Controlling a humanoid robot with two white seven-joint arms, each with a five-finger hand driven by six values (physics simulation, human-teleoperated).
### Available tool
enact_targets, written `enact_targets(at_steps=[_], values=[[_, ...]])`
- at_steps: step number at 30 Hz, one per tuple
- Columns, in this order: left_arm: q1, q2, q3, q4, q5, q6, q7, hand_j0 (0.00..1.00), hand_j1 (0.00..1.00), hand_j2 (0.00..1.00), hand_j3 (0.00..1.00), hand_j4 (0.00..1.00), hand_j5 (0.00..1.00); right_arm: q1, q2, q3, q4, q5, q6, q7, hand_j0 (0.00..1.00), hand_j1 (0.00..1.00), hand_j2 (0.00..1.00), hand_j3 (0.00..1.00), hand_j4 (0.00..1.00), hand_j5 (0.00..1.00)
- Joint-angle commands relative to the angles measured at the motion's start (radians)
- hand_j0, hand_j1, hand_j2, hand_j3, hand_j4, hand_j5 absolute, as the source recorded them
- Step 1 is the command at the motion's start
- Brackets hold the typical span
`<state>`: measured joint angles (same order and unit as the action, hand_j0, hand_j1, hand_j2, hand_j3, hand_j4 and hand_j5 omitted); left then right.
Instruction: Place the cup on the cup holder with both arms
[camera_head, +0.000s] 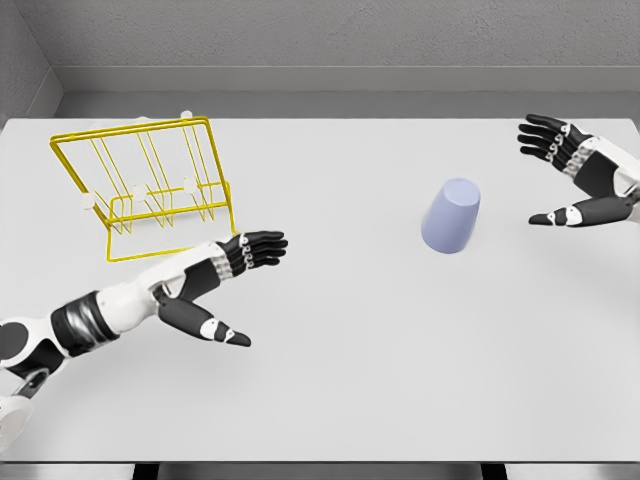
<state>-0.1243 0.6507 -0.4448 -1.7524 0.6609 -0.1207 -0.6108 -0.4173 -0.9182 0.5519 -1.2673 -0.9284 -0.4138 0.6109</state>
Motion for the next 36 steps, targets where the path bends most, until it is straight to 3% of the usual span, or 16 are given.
enact_targets(at_steps=[1, 6, 8, 10, 13, 15, 17, 20, 25, 32, 36], values=[[0.002, -0.039, -0.023, 0.002, -0.055, 0.004, 0.0, 1.0, 1.0, 1.0, 1.0, 1.0, 1.0, 0.0, -0.001, 0.0, -0.003, 0.003, 0.001, 0.0, 1.0, 1.0, 1.0, 1.0, 1.0, 1.0], [-0.028, -0.115, -0.045, 0.063, -0.11, 0.064, 0.0, 1.0, 1.0, 1.0, 1.0, 1.0, 1.0, 0.0, 0.019, -0.006, 0.022, 0.016, 0.0, 0.0, 1.0, 1.0, 1.0, 1.0, 1.0, 1.0], [-0.064, -0.149, -0.046, 0.142, -0.11, 0.062, 0.0, 1.0, 1.0, 1.0, 1.0, 1.0, 1.0, -0.002, 0.019, -0.012, 0.026, 0.016, 0.0, 0.0, 1.0, 1.0, 1.0, 1.0, 1.0, 1.0], [-0.064, -0.161, -0.045, 0.14, -0.109, 0.058, 0.0, 1.0, 1.0, 1.0, 1.0, 1.0, 1.0, -0.002, 0.019, -0.009, 0.029, 0.025, -0.002, 0.0, 1.0, 1.0, 1.0, 1.0, 1.0, 1.0], [-0.06, -0.16, -0.045, 0.125, -0.109, 0.053, 0.0, 1.0, 1.0, 1.0, 1.0, 1.0, 1.0, 0.002, 0.042, -0.003, 0.059, 0.145, -0.033, 0.0, 1.0, 1.0, 1.0, 1.0, 1.0, 1.0], [-0.054, -0.157, -0.045, 0.114, -0.11, 0.052, 0.0, 1.0, 1.0, 1.0, 1.0, 1.0, 1.0, 0.002, 0.053, 0.0, 0.072, 0.145, -0.033, 0.0, 1.0, 1.0, 1.0, 1.0, 1.0, 1.0], [-0.052, -0.16, -0.043, 0.11, -0.162, 0.038, 0.0, 1.0, 1.0, 1.0, 1.0, 1.0, 1.0, 0.002, 0.09, 0.0, 0.109, 0.145, -0.033, 0.0, 1.0, 1.0, 1.0, 1.0, 1.0, 1.0], [-0.052, -0.16, -0.045, 0.11, -0.169, -0.12, 0.0, 1.0, 1.0, 1.0, 1.0, 1.0, 1.0, 0.002, 0.128, -0.001, 0.163, 0.143, -0.033, 0.0, 1.0, 1.0, 1.0, 1.0, 1.0, 1.0], [-0.043, -0.172, -0.046, 0.14, -0.178, -0.171, 0.0, 1.0, 1.0, 1.0, 1.0, 1.0, 1.0, -0.002, 0.18, -0.006, 0.249, 0.134, -0.03, 0.0, 1.0, 1.0, 1.0, 1.0, 1.0, 1.0], [-0.046, -0.22, -0.037, 0.189, -0.219, -0.174, 0.0, 1.0, 1.0, 1.0, 1.0, 1.0, 1.0, -0.005, 0.229, -0.004, 0.31, 0.128, -0.022, 0.0, 1.0, 1.0, 1.0, 1.0, 1.0, 1.0], [-0.049, -0.238, -0.034, 0.215, -0.254, -0.175, 0.0, 1.0, 1.0, 1.0, 1.0, 1.0, 1.0, -0.008, 0.252, 0.0, 0.31, 0.131, 0.003, 0.0, 1.0, 1.0, 1.0, 1.0, 1.0, 1.0]])
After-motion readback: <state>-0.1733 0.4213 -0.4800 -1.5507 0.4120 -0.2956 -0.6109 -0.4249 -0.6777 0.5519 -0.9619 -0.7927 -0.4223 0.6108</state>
